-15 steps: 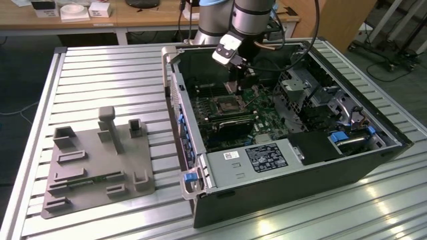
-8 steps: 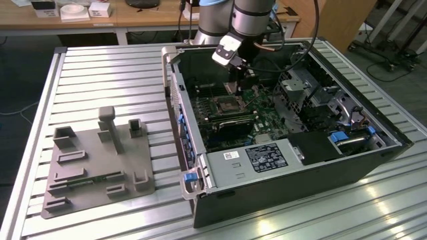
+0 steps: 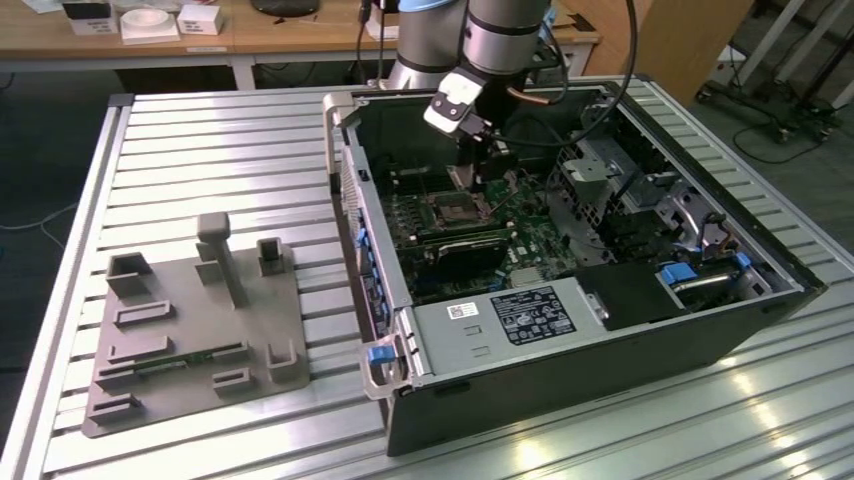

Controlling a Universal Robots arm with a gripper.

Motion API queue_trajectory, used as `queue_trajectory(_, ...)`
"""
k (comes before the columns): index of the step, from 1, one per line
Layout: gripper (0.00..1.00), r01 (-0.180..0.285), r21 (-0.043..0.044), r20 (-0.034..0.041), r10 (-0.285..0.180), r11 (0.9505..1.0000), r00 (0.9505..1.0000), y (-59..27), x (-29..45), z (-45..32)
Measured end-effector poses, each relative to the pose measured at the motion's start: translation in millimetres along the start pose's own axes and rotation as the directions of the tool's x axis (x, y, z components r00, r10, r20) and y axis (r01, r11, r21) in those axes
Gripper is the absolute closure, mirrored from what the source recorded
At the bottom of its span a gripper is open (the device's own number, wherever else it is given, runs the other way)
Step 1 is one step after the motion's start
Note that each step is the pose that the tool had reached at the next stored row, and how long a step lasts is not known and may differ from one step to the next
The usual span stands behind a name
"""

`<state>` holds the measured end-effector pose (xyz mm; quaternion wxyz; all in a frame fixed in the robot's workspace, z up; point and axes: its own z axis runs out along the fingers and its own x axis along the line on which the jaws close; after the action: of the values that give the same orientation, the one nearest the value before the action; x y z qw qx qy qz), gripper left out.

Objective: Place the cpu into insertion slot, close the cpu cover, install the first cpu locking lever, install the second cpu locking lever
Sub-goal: 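Place the cpu into insertion slot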

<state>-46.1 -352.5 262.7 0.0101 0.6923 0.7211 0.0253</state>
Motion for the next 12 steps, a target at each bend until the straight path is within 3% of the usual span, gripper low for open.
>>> queue_trajectory(12, 0.46, 0.0, -0.0002, -0.0004, 0.0, 1.0, 1.0, 0.0, 0.0, 0.9)
